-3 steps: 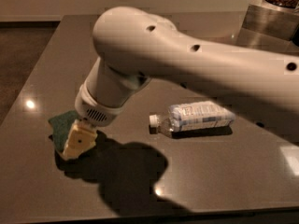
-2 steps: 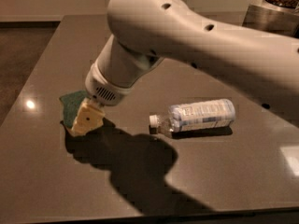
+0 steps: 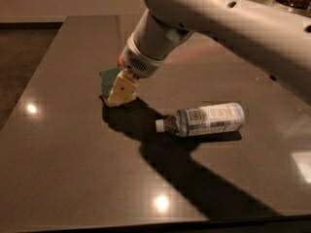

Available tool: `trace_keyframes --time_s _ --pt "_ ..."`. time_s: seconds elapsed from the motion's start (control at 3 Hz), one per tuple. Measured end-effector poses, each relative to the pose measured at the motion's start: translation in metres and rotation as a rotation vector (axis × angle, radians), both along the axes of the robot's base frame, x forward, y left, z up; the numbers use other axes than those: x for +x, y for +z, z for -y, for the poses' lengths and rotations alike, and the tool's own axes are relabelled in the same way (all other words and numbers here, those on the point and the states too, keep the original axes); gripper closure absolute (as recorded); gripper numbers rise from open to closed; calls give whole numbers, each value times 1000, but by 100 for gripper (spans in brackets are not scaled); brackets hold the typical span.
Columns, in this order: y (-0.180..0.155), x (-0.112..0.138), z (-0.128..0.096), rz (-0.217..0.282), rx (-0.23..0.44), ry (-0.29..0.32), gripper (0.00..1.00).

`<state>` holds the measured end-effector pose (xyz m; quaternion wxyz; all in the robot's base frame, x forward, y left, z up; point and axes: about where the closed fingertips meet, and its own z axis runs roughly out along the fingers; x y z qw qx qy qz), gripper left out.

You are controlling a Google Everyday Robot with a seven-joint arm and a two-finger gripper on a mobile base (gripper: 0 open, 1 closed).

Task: Move sponge near apple

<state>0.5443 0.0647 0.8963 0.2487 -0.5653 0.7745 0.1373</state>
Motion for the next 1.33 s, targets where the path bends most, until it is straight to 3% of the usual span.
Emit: trace_keyframes --time_s 0.67,1.33 --pt "-25 35 47 -36 -47 -69 100" --pt "-42 43 65 -54 -64 -82 60"
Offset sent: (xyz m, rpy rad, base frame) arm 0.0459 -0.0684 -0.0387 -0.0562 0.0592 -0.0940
